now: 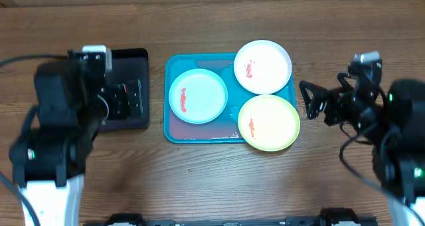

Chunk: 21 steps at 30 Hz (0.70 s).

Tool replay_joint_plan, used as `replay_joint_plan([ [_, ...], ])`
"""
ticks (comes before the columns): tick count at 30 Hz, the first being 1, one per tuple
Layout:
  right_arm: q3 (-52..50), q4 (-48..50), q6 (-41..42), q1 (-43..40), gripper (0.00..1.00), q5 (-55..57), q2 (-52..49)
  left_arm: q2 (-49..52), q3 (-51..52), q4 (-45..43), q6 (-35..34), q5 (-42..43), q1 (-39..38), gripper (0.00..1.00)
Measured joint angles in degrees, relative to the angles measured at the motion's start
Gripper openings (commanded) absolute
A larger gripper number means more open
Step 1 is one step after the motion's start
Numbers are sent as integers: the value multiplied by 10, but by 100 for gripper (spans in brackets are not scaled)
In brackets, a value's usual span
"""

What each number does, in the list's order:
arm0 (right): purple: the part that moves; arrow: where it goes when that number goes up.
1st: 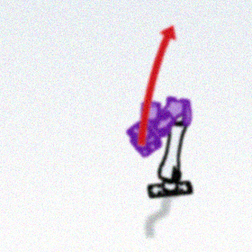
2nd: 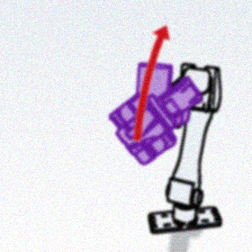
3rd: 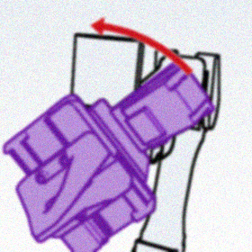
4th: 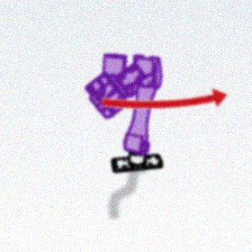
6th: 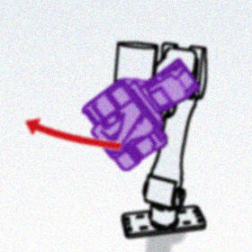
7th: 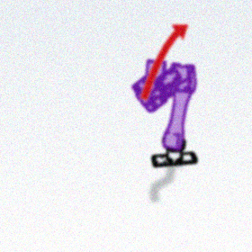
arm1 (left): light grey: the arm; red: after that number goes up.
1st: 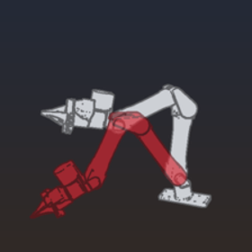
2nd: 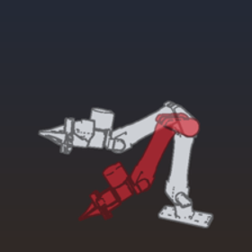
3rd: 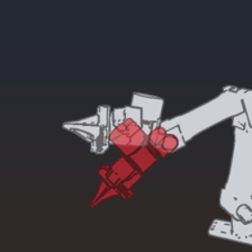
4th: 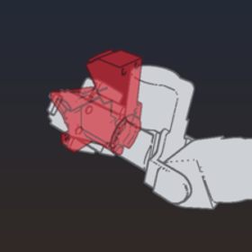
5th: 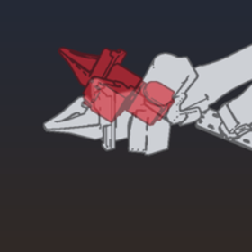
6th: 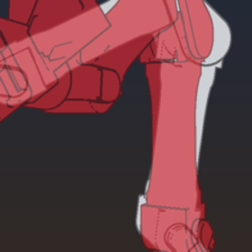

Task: Clean dirty plates on tray and stack at the side
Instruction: 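Move left gripper to the sponge and right gripper to the light-blue plate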

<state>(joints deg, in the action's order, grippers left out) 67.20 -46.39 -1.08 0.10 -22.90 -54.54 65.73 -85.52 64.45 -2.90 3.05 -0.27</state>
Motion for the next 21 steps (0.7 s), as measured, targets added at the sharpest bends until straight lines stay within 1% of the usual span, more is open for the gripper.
replay_joint_plan([
  [2,48,-50,0,0,100,-14,-49,37,-38,31,0,0,0,100],
  [6,110,-102,0,0,100,-36,-132,87,-69,63,0,2,0,100],
  [8,116,-91,1,0,100,-42,-161,108,-70,70,0,3,0,100],
  [11,116,-63,23,0,100,-69,-205,140,-70,79,0,12,0,100],
  [16,116,1,58,13,88,-101,-264,193,-70,81,0,17,0,100],
  [20,117,37,99,69,85,-70,-315,206,-70,75,-12,15,0,100],
  [21,117,43,110,87,82,-54,-330,206,-71,73,-17,12,0,100],
])
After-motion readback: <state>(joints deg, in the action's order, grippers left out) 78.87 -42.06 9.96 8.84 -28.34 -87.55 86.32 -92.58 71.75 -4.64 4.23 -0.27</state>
